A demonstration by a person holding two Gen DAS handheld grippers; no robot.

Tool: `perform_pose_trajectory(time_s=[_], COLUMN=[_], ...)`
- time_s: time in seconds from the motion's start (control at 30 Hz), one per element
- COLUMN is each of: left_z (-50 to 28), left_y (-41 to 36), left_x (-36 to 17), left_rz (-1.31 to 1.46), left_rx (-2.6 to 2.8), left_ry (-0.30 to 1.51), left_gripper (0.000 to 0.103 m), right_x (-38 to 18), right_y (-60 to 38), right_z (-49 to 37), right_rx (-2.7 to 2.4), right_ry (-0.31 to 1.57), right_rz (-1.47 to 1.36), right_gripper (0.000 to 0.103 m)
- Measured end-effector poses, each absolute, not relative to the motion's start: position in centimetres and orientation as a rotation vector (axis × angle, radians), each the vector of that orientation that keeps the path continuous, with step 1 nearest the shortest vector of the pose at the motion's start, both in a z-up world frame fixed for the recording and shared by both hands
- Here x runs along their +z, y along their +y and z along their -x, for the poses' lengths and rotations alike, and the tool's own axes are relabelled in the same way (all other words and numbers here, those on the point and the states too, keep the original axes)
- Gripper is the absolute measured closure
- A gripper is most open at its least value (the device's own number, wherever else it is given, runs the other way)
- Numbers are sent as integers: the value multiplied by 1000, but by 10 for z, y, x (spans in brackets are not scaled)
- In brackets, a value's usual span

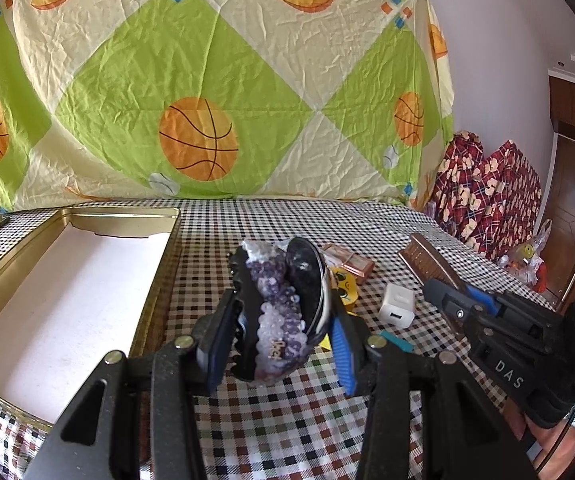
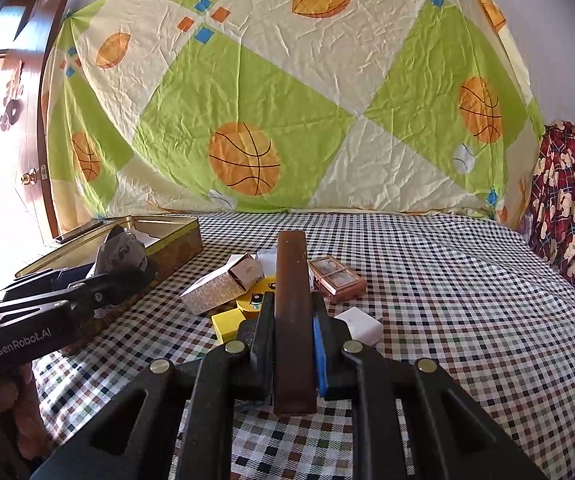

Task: Organize rigid objects
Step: 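Carry the geode in the left tool and bar in the right tool toward the gold tin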

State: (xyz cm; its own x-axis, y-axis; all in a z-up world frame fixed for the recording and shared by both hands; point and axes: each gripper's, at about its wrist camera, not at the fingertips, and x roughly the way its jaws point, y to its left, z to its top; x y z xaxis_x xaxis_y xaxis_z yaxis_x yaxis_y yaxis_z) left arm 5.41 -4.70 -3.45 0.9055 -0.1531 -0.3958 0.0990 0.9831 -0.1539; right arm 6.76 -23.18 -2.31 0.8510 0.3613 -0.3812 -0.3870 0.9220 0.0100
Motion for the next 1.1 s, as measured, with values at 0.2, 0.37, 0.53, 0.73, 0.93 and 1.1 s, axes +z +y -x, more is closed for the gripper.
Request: perform_pose_trajectory(time_s=[0.2, 0.37, 0.53, 0.73, 0.93, 1.1], left_z=[-50, -45, -41, -37, -33, -28], left_y=[-47, -48, -50, -51, -54, -54], left_x=[-33, -34, -32, -30, -28, -27], left_rz=[132, 128, 115, 106, 97, 89], left_rx=[-130, -125, -121, -118, -111, -109], left_ry=[395, 373, 349, 329, 307, 282], left_gripper=[60, 60, 60, 60, 60, 60], right_x=[-23, -23, -23, -22, -21, -20], right_y=[-232, -233, -233, -234, -235, -235], right_z=[-66, -64, -63, -61, -58, -54], right_rx=[393, 395, 394, 394, 394, 395], right_ry=[378, 364, 359, 352, 329, 304], right_rz=[69, 73, 74, 76, 79, 81], right_gripper=[86, 86, 86, 86, 86, 86])
